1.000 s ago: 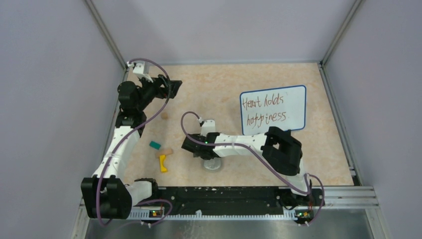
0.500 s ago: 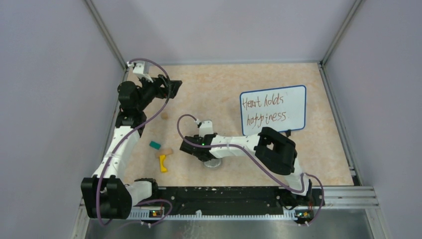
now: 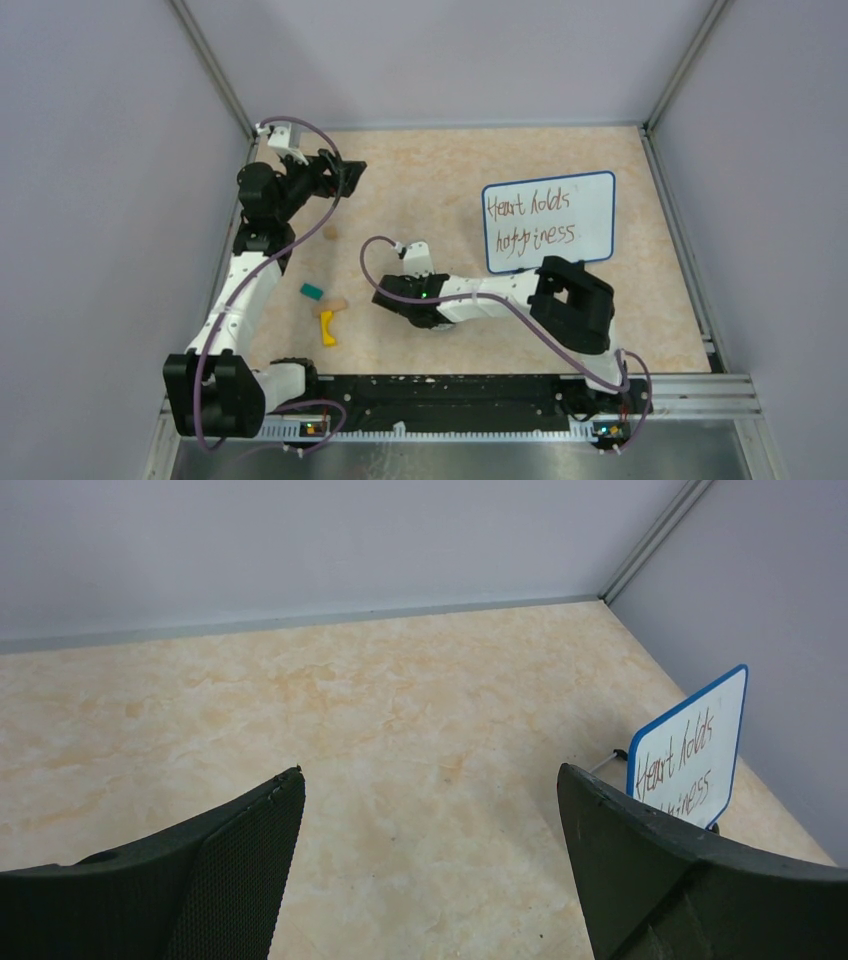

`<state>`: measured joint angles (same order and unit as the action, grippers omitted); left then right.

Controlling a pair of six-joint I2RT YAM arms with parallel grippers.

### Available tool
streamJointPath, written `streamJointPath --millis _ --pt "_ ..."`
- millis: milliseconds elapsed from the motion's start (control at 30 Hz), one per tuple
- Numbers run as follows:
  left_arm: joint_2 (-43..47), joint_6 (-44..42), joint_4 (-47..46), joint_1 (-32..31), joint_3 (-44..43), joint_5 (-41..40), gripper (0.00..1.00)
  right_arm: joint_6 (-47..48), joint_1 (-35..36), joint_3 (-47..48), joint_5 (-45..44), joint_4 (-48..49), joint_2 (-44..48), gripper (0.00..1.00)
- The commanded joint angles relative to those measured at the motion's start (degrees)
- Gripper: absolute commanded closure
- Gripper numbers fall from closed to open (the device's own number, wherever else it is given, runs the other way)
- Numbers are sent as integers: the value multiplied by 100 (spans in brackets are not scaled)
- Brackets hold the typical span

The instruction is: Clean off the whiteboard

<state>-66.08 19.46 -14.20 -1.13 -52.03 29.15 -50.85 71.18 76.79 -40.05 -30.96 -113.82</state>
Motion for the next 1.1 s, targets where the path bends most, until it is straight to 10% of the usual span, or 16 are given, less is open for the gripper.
streamJointPath --millis 0,567,833,1067 --pt "-150 337 -649 -8 6 139 1 933 -24 -407 31 821 703 100" --pt "-882 832 -2255 -429 480 1341 11 1998 -775 -2819 357 750 4651 100" --pt "-1755 758 -2093 -1545 182 1491 10 2889 -2970 -3464 1056 1029 6238 100" --pt "-2924 1320 -3808 -2436 468 1249 12 2696 -5580 -3743 3063 1589 6100 100"
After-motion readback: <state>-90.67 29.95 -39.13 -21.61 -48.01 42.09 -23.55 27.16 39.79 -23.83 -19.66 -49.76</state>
